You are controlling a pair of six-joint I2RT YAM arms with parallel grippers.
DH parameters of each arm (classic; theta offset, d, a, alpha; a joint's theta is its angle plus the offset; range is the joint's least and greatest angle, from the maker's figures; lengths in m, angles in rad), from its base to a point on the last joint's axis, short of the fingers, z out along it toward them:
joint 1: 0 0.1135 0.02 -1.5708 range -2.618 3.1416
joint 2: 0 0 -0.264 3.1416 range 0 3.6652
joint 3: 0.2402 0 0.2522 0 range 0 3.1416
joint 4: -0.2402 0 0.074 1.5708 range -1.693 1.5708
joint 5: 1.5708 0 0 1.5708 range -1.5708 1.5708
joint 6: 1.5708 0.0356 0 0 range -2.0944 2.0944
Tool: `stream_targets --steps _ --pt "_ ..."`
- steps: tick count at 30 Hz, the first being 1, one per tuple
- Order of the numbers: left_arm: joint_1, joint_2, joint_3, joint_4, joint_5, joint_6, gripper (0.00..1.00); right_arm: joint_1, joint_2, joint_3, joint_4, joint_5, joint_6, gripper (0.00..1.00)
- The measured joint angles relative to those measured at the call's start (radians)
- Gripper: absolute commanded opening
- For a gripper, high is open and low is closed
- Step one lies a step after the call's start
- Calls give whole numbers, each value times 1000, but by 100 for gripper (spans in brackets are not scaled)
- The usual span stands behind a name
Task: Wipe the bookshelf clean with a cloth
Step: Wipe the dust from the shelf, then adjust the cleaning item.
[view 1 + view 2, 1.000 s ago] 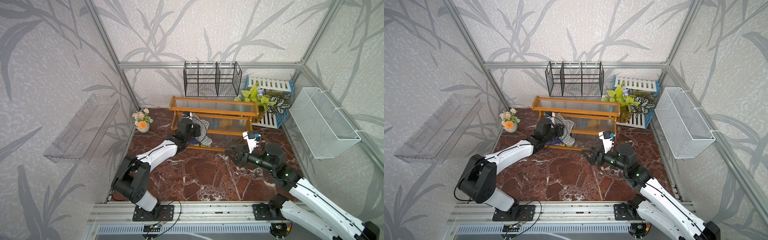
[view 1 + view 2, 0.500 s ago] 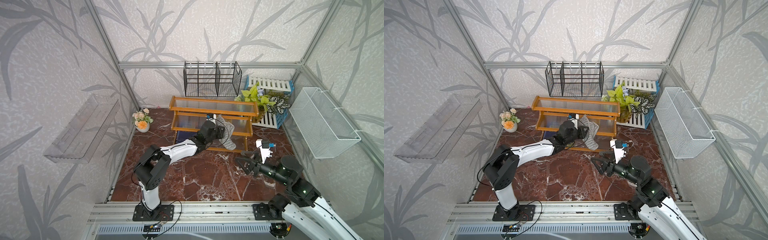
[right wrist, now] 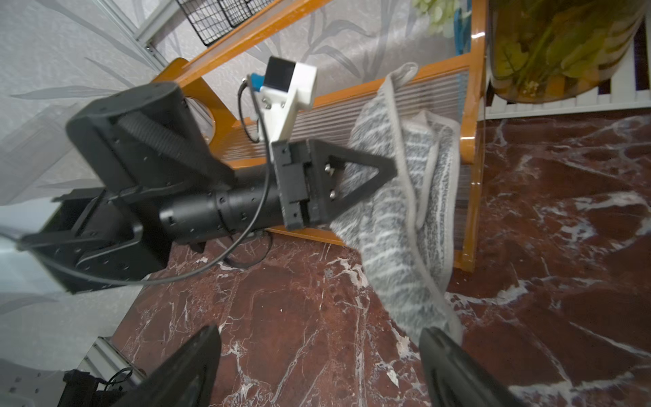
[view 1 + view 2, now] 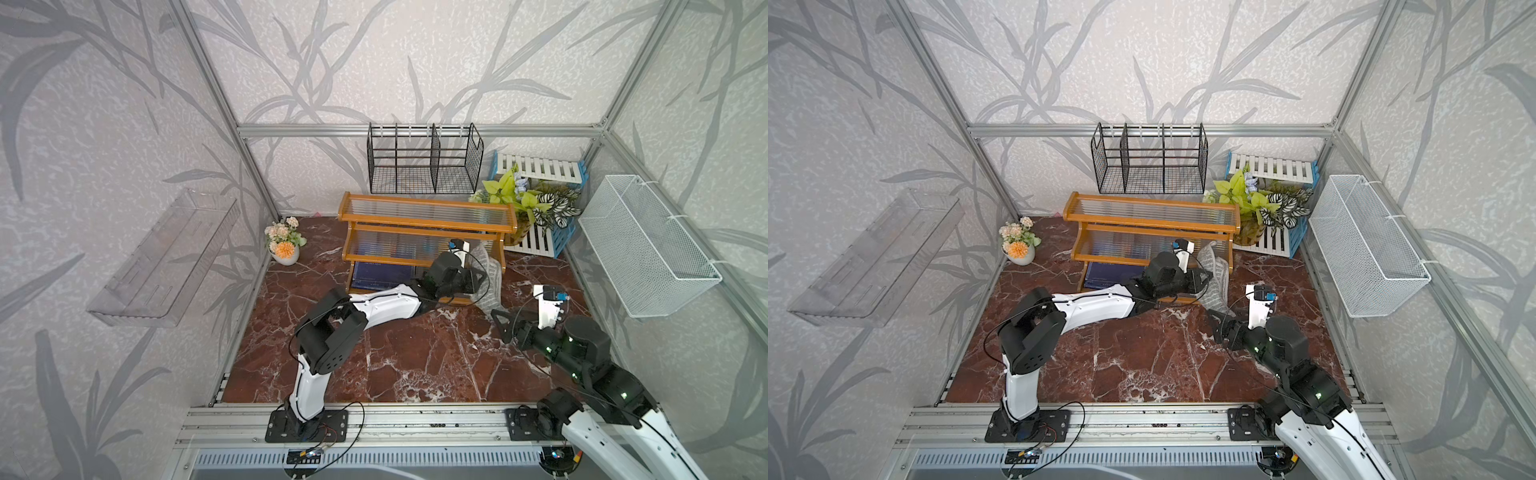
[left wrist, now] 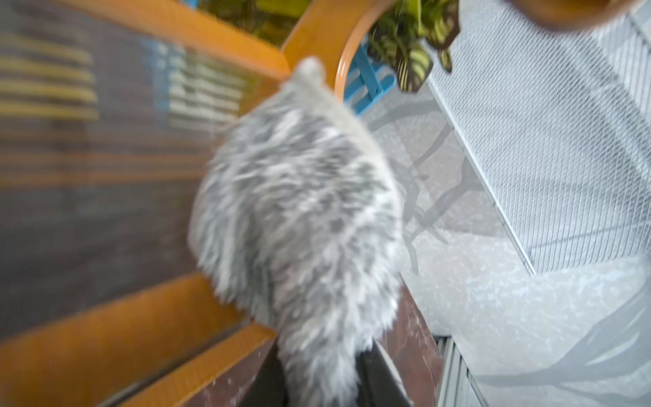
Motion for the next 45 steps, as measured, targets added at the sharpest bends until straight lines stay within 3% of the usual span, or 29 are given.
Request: stream_targets --steps 7,17,24,35,38,41,45 --pt "23 -172 -224 20 108 -26 27 -235 59 2 95 -325 37 90" --pt "66 -364 -332 192 249 -59 27 -256 235 1 309 -719 119 90" --pt "111 -395 -348 288 320 -139 28 -256 274 1 387 -828 130 89" --pt "105 -480 -418 408 393 -251 30 -244 422 18 503 -877 122 87" --pt "102 -481 -423 422 399 -266 31 -203 468 43 545 -880 123 82" --pt "99 -480 -423 425 400 -270 32 -144 515 67 599 -883 127 71" --pt "98 -478 -423 411 397 -265 34 -96 556 78 639 -896 134 43"
